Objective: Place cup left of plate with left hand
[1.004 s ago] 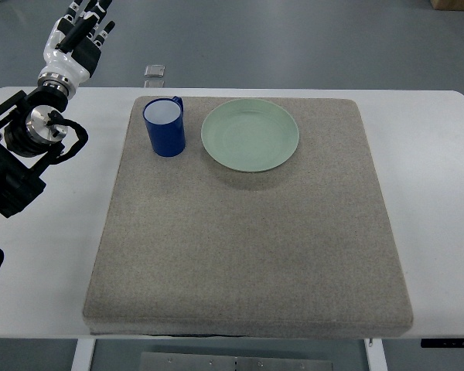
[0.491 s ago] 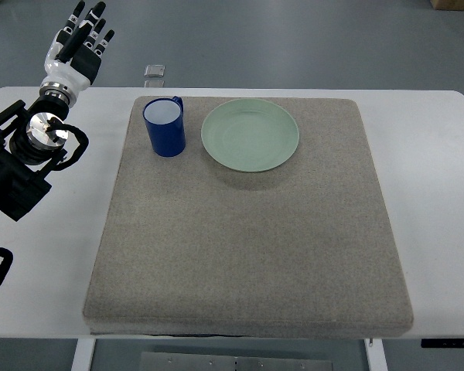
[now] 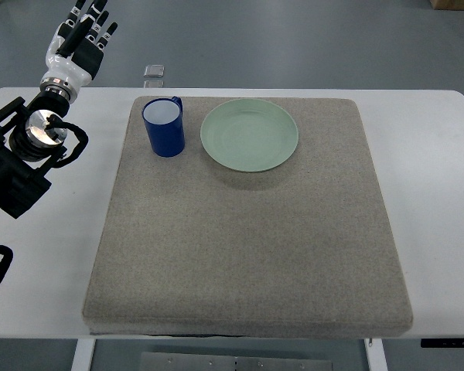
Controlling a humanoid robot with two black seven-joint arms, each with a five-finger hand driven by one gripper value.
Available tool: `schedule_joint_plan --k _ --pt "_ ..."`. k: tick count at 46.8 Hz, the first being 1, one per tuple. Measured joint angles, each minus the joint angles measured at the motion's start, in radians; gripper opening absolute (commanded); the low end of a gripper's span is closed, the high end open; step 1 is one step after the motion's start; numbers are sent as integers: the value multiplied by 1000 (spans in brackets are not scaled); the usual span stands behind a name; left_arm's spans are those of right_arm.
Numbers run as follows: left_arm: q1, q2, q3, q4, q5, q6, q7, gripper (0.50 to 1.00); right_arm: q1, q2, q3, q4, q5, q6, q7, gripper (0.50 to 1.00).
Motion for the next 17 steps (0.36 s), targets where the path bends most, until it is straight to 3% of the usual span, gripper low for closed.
schedule_joint_plan --k 17 --pt "-7 -1 12 -1 1 -4 0 996 7 0 4 8 6 1 0 934"
